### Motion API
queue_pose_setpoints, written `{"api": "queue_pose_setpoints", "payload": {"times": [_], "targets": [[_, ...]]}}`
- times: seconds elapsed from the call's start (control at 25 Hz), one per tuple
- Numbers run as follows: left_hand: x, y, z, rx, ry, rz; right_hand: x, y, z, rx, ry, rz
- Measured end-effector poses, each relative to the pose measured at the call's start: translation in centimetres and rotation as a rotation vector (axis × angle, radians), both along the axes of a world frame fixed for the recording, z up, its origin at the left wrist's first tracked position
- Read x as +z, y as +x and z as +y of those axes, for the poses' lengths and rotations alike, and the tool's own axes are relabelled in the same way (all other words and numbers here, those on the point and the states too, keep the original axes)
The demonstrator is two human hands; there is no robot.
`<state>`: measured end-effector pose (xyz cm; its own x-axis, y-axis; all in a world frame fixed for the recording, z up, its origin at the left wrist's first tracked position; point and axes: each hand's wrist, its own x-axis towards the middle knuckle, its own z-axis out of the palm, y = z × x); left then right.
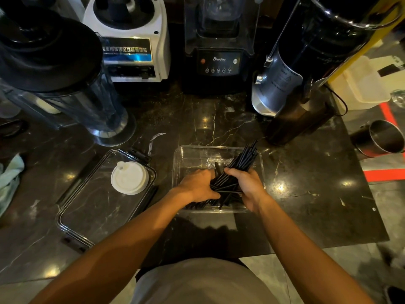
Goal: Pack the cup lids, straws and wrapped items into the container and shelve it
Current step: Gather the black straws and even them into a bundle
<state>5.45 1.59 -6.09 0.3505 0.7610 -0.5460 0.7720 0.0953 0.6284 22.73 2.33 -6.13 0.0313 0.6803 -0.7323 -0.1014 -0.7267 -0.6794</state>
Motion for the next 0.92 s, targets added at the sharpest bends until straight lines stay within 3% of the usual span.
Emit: {"api": "queue_pose_setpoints", "payload": {"times": [0.56,0.8,0.92], "targets": [[-0.6,-0.5,-0.3,0.249,-0.161,-0.268,0.6,0.3,0.1,0.059,0.045,0.101],[0.4,-1.0,0.8,0.081,-0.152,-0.251,1.5,0.0,0.6,0.098,0.053,0.17],[1.1,-1.1,1.4,-0.058,-0.113,-0.155,2.0,-0.3,0.8,0.121,0.035,0.166]]}}
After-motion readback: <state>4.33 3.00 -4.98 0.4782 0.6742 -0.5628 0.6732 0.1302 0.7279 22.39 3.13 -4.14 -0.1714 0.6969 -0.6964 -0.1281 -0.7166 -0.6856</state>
